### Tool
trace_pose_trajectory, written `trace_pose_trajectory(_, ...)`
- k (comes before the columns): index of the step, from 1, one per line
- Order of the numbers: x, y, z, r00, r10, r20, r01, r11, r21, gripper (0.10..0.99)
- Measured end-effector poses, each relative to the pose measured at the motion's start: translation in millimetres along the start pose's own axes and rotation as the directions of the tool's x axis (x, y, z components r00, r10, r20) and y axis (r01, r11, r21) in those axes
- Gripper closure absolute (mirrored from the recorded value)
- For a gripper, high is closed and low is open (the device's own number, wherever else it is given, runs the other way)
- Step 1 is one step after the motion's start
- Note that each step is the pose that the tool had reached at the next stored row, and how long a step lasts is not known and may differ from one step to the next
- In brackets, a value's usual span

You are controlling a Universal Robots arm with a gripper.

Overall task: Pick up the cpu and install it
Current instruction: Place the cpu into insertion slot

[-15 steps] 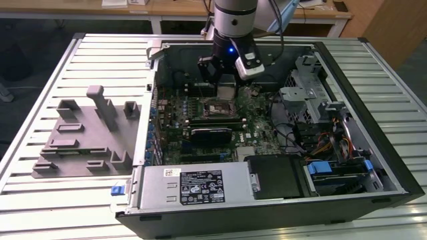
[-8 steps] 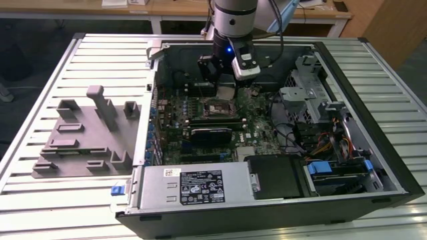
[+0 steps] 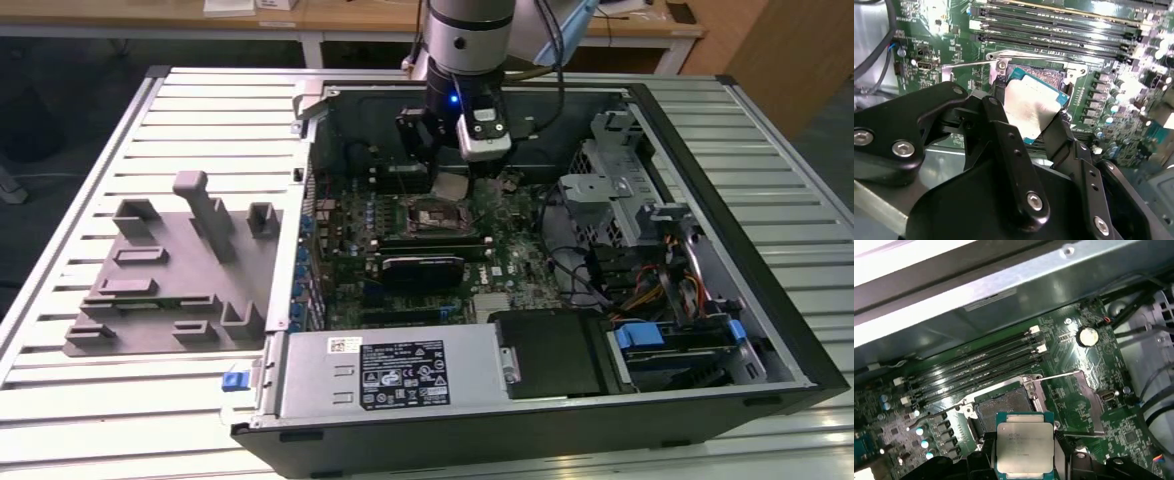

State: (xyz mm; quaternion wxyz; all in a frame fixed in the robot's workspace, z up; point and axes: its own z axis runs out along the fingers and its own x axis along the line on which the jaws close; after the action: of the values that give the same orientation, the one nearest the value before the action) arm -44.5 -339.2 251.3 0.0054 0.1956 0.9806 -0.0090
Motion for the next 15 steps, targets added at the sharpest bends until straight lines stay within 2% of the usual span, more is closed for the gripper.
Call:
trace_pose_trajectory(4, 0.0, 0.0, 0.0, 0.9977, 0.068, -0.001, -0.068, 0.9977, 0.001, 0.545)
trace_pose_trajectory(9, 0.0, 0.0, 0.0, 0.9916, 0.129, -0.0019, -0.129, 0.9916, 0.002, 0.545)
trace_pose_trajectory(15, 0.0, 0.0, 0.1, 0.9775, 0.211, -0.0029, -0.211, 0.9776, 0.003, 0.545)
